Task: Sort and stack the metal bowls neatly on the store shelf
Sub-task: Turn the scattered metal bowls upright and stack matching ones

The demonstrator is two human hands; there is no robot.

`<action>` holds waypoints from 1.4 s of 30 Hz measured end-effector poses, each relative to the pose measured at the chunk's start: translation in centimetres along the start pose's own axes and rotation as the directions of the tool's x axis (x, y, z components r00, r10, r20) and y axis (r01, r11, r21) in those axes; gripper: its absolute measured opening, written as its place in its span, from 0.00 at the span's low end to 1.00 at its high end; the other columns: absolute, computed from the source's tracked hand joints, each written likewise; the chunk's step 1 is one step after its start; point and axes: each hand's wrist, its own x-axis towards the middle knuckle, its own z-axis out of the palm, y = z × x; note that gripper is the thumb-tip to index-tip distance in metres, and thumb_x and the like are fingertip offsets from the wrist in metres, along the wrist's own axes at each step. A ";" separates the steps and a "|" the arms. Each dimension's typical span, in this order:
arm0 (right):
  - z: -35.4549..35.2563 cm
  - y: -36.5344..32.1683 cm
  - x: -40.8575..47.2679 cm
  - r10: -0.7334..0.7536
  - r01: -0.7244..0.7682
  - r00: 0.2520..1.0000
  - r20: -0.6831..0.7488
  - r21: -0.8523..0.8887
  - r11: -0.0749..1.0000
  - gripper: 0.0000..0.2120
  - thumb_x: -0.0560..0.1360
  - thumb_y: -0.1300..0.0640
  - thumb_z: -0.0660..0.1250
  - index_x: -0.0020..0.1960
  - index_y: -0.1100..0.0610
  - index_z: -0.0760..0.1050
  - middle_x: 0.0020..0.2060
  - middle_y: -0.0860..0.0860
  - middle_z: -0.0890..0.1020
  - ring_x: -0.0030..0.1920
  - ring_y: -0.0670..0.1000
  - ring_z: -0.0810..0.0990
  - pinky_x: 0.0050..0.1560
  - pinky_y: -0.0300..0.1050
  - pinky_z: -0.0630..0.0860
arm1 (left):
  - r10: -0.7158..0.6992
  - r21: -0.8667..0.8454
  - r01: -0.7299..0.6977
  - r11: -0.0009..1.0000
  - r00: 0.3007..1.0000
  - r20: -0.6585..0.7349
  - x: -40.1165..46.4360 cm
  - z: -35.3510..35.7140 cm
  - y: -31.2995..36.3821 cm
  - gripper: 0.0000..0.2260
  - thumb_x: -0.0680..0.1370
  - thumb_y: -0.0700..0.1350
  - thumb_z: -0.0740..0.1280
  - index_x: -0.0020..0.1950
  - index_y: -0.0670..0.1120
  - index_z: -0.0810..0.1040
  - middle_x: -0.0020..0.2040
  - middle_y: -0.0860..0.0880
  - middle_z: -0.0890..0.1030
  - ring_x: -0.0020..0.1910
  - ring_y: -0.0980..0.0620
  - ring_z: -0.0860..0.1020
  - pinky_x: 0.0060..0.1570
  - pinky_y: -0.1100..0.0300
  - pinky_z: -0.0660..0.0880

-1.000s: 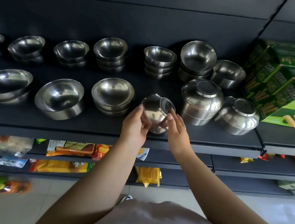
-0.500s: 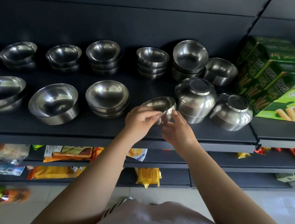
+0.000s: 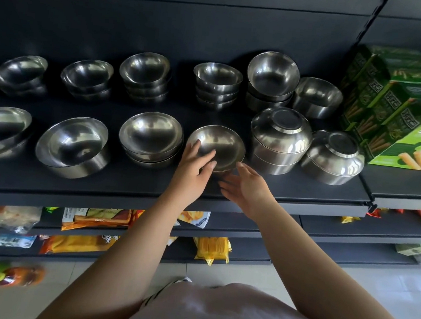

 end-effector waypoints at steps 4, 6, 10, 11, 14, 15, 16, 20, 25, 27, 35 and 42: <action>0.1 0.0 0.3 -0.017 0.015 0.999 -0.027 -0.066 0.998 0.16 0.82 0.52 0.54 0.68 0.55 0.67 0.47 0.54 0.80 0.54 0.56 0.77 0.56 0.48 0.72 | -0.050 -0.132 0.047 0.990 0.999 -0.021 0.4 -0.4 0.4 0.16 0.82 0.44 0.56 0.69 0.45 0.70 0.77 0.50 0.56 0.76 0.56 0.48 0.61 0.74 0.48; 0.0 -0.1 0.4 -0.041 0.035 0.998 -0.044 -0.116 0.993 0.15 0.81 0.50 0.56 0.64 0.57 0.70 0.51 0.56 0.81 0.53 0.55 0.78 0.55 0.46 0.73 | -0.080 -0.205 0.071 0.976 0.996 -0.033 0.6 -0.8 0.8 0.16 0.82 0.44 0.56 0.69 0.46 0.70 0.76 0.51 0.59 0.75 0.57 0.51 0.59 0.77 0.50; 0.1 -0.8 0.3 -0.133 0.098 0.985 -0.113 -0.273 0.957 0.13 0.80 0.49 0.58 0.54 0.59 0.72 0.52 0.62 0.80 0.53 0.54 0.79 0.59 0.50 0.75 | -0.131 -0.269 0.118 0.956 0.991 -0.031 1.1 -1.6 1.7 0.17 0.82 0.48 0.55 0.69 0.47 0.70 0.73 0.52 0.65 0.73 0.57 0.59 0.63 0.71 0.54; 0.2 -1.0 0.3 -0.168 0.118 0.979 -0.119 -0.345 0.931 0.15 0.80 0.49 0.58 0.53 0.61 0.73 0.48 0.63 0.80 0.49 0.54 0.78 0.59 0.52 0.75 | -0.139 -0.271 0.124 0.954 0.990 -0.035 1.2 -1.9 1.9 0.17 0.82 0.48 0.55 0.69 0.47 0.71 0.71 0.52 0.68 0.72 0.56 0.62 0.62 0.70 0.57; 0.5 -1.6 -0.2 -0.292 0.178 0.951 -0.104 -0.588 0.789 0.17 0.80 0.47 0.57 0.47 0.61 0.71 0.37 0.53 0.74 0.42 0.52 0.72 0.47 0.47 0.70 | -0.151 -0.261 0.139 0.955 0.988 -0.026 1.3 -2.8 2.3 0.17 0.81 0.51 0.55 0.68 0.48 0.72 0.65 0.52 0.73 0.66 0.56 0.68 0.57 0.68 0.60; 0.4 -1.6 -0.1 -0.330 0.199 0.939 -0.094 -0.636 0.746 0.16 0.80 0.46 0.56 0.42 0.58 0.68 0.34 0.51 0.71 0.41 0.52 0.70 0.44 0.45 0.67 | -0.159 -0.281 0.148 0.948 0.987 -0.018 1.4 -3.2 2.4 0.17 0.81 0.51 0.55 0.67 0.49 0.73 0.63 0.53 0.74 0.64 0.57 0.69 0.57 0.67 0.61; 0.4 -1.8 -0.1 -0.363 0.213 0.927 -0.091 -0.668 0.713 0.17 0.80 0.46 0.57 0.38 0.56 0.65 0.32 0.49 0.68 0.41 0.52 0.69 0.43 0.44 0.64 | -0.172 -0.322 0.161 0.933 0.985 -0.006 1.7 -3.6 2.3 0.17 0.81 0.52 0.55 0.66 0.49 0.74 0.61 0.55 0.75 0.63 0.58 0.70 0.57 0.66 0.62; 1.1 -3.8 -0.3 -0.470 0.298 0.878 -0.086 -0.671 0.679 0.13 0.80 0.46 0.57 0.39 0.51 0.67 0.41 0.50 0.73 0.48 0.51 0.69 0.48 0.41 0.62 | -0.226 -0.553 0.243 0.797 0.969 0.100 4.0 -5.4 2.4 0.19 0.82 0.50 0.53 0.67 0.43 0.71 0.66 0.47 0.74 0.66 0.55 0.69 0.63 0.64 0.63; 1.7 -8.6 0.4 -0.532 0.398 0.843 -0.081 -0.570 0.718 0.19 0.80 0.49 0.58 0.44 0.63 0.76 0.34 0.52 0.79 0.39 0.49 0.76 0.39 0.43 0.63 | -0.276 -0.654 0.285 0.701 0.954 0.119 7.5 -6.9 3.5 0.21 0.82 0.49 0.52 0.70 0.38 0.66 0.71 0.41 0.68 0.71 0.50 0.65 0.67 0.60 0.61; 2.0 -10.8 2.2 -0.472 0.382 0.878 -0.086 -0.468 0.797 0.18 0.79 0.48 0.59 0.33 0.55 0.71 0.24 0.46 0.71 0.29 0.46 0.69 0.34 0.42 0.61 | -0.302 -0.656 0.299 0.693 0.947 0.113 9.3 -6.9 4.0 0.22 0.82 0.50 0.53 0.71 0.38 0.65 0.71 0.41 0.67 0.71 0.48 0.65 0.68 0.58 0.61; 4.5 -16.5 8.8 -0.203 0.199 0.979 0.002 -0.219 0.955 0.12 0.80 0.52 0.57 0.59 0.56 0.73 0.43 0.49 0.75 0.45 0.47 0.72 0.54 0.40 0.68 | -0.419 -0.624 0.305 0.719 0.907 -0.040 15.9 -5.1 5.4 0.20 0.80 0.51 0.57 0.69 0.43 0.67 0.61 0.47 0.75 0.56 0.51 0.73 0.59 0.58 0.67; 5.7 -16.4 11.3 -0.150 0.144 0.988 -0.025 -0.172 0.975 0.20 0.79 0.51 0.60 0.68 0.58 0.69 0.60 0.55 0.78 0.56 0.54 0.77 0.36 0.41 0.70 | -0.429 -0.605 0.317 0.731 0.902 -0.045 17.9 -3.8 5.8 0.22 0.81 0.53 0.53 0.73 0.45 0.64 0.70 0.46 0.68 0.69 0.46 0.66 0.69 0.52 0.63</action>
